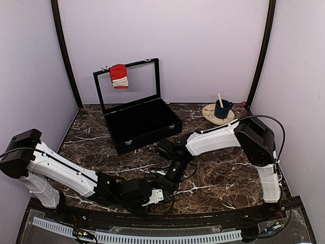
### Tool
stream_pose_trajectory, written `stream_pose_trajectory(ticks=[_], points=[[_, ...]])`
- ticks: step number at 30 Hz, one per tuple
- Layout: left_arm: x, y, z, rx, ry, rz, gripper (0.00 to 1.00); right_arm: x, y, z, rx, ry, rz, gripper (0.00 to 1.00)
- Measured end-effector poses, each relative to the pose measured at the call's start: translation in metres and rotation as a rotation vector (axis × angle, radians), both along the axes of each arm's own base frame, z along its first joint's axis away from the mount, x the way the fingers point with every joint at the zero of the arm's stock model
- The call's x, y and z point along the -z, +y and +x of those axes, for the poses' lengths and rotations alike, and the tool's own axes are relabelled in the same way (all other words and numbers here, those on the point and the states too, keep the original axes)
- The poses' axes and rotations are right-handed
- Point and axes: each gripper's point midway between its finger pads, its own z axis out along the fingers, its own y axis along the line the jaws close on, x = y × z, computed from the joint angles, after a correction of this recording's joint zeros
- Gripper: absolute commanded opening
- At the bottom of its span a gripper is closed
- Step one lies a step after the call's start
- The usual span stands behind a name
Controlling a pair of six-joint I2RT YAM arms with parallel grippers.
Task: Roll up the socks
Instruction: Roll the sock at the corner of the board.
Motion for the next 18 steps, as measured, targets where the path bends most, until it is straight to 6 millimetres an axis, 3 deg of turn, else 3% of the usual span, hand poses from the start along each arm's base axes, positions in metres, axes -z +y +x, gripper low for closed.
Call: stream_pose_trajectory(ticks=[18], points=[[0.000, 0.000, 0.004, -0.091, 0.147, -0.047, 0.00, -0.015, -0.003, 0.021, 0.111, -0.036, 0.071, 0.27]])
